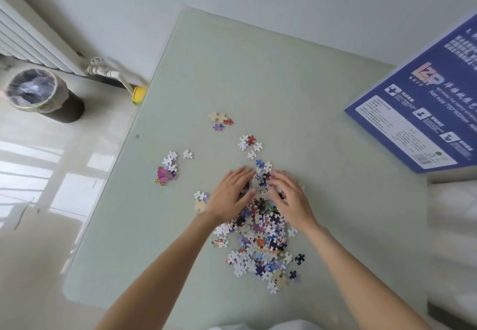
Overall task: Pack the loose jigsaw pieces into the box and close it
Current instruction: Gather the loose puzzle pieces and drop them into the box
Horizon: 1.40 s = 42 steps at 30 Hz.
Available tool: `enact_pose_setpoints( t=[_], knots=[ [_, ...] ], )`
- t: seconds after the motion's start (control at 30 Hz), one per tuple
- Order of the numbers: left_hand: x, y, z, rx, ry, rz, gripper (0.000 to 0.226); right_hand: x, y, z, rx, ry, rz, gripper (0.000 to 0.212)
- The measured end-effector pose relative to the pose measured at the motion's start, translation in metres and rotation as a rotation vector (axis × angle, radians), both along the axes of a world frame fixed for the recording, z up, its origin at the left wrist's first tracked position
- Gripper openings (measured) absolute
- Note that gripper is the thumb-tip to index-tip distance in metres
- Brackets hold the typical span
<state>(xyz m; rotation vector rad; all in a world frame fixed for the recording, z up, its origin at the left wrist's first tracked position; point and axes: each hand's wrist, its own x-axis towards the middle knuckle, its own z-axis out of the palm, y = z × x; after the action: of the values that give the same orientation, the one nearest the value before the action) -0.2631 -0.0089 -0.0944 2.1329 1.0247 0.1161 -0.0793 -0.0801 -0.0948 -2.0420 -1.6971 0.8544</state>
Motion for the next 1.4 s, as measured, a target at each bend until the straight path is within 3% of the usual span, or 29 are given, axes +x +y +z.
enact_pose_setpoints(
  t=[0.13, 0.23, 0.37, 0.6, 0.77, 1.0, 1.1, 1.23, 1.4],
  knots=[
    [-0.035, 0.018, 0.012, 0.114, -0.126, 0.241, 0.041, 0.005, 0.016, 0.012, 0.079, -0.011, 0.078, 0.033],
    [-0.079, 0.033, 0.001, 0.320, 0.073, 0.555, 0.042, 0.002, 0.063, 0.015, 0.120, -0.086, 0.203, 0.033],
    [-0.103, 0.034, -0.010, 0.117, 0.323, 0.725, 0.070, -0.015, 0.143, 0.011, 0.072, -0.166, 0.356, 0.054],
    [-0.089, 0.023, -0.025, 0.133, 0.251, 0.548, 0.072, -0.053, 0.207, -0.012, -0.080, -0.270, 0.560, 0.061],
    [-0.043, 0.015, -0.018, 0.102, 0.195, 0.241, 0.068, -0.027, 0.134, -0.008, -0.050, -0.169, 0.575, 0.052],
    [-0.023, -0.021, 0.001, 0.066, 0.165, 0.059, 0.071, -0.001, 0.007, 0.026, -0.139, -0.115, 0.390, 0.045],
    [-0.024, -0.025, 0.009, 0.066, 0.170, 0.126, 0.079, 0.007, -0.007, 0.029, -0.096, -0.179, 0.202, 0.063],
    [-0.012, -0.024, 0.018, 0.011, 0.233, 0.218, 0.094, 0.010, -0.005, 0.028, -0.340, -0.270, -0.063, 0.104],
    [0.000, -0.030, 0.016, -0.075, 0.228, 0.199, 0.084, -0.011, 0.000, 0.026, -0.347, -0.308, 0.017, 0.105]
  ],
)
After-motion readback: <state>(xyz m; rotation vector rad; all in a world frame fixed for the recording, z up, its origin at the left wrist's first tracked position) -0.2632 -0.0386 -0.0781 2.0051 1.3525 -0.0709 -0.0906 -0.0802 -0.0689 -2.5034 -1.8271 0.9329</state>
